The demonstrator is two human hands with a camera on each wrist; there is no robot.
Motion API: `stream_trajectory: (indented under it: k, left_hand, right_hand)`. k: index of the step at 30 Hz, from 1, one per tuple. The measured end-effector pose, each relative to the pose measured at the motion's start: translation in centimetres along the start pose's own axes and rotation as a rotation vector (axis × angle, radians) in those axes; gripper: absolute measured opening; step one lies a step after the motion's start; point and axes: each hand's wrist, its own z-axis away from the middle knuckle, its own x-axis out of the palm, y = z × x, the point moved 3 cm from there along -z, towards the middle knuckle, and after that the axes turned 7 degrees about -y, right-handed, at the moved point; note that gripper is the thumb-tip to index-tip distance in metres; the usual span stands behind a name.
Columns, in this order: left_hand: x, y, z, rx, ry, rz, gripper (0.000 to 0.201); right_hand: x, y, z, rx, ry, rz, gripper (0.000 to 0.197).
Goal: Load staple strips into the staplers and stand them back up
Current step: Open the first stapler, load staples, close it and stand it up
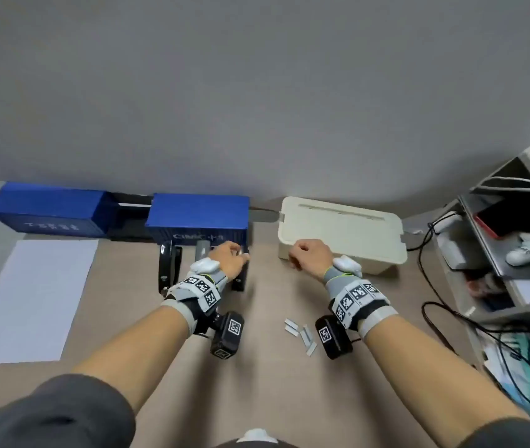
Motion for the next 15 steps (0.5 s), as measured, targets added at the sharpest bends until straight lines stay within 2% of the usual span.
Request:
stream_trajectory:
  k: [3, 6, 10, 15]
  left_hand:
    - [1.6, -0.5, -1.2, -0.134, -0.030, -0.027, 0.068]
    - [3.0, -0.9, -2.4, -0.219, -0.068, -0.074, 0.071]
    - [4.0, -1.3, -3.4, -0.230, -0.033, -0.133, 0.060]
    - [3.8, -1.9, -3.0, -0.214, 0.003, -0.055, 0.039]
  right_hand:
    - [1.2, 3.1, -1.1, 0.112, -0.092, -0.017, 0.029]
    - [1.8, 5.2, -1.2, 0.210, -0.155, 0.009, 0.027]
    - [2.0, 6.7, -1.7, 0.275, -0.177, -0.010, 0.025]
    - [3.2, 7.8, -2.2, 0.245, -0.194, -0.091, 0.024]
